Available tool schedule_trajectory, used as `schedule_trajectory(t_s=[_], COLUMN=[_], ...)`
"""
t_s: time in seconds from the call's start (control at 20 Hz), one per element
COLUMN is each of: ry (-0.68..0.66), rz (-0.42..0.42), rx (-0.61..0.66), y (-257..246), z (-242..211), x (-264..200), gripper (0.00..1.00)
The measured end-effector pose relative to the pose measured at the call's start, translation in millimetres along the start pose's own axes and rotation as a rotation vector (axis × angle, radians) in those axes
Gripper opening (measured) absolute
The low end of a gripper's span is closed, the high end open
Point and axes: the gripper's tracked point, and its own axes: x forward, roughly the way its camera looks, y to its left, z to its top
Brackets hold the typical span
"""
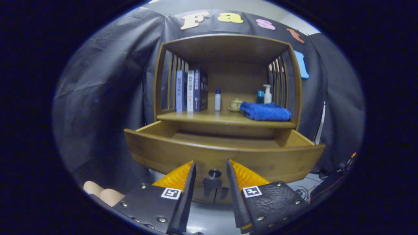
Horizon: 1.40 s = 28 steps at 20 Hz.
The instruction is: Pull open the drawer, take out the items inside it, and place them on the countertop above the cabinet.
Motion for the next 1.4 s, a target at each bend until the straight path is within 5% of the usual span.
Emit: schedule_trajectory(t_s=[0.25, 0.4, 0.9, 1.4], ry=[-0.104, -0.033, 0.431, 0.638], rz=[0.006, 0.035, 0.079, 0.012], rx=[-0.043, -0.038, -0.095, -0.037], y=[-8, -5, -14, -23], z=[60, 60, -11, -62], x=[13, 37, 135, 177], gripper=[0.6, 0.66, 0.67, 0.66])
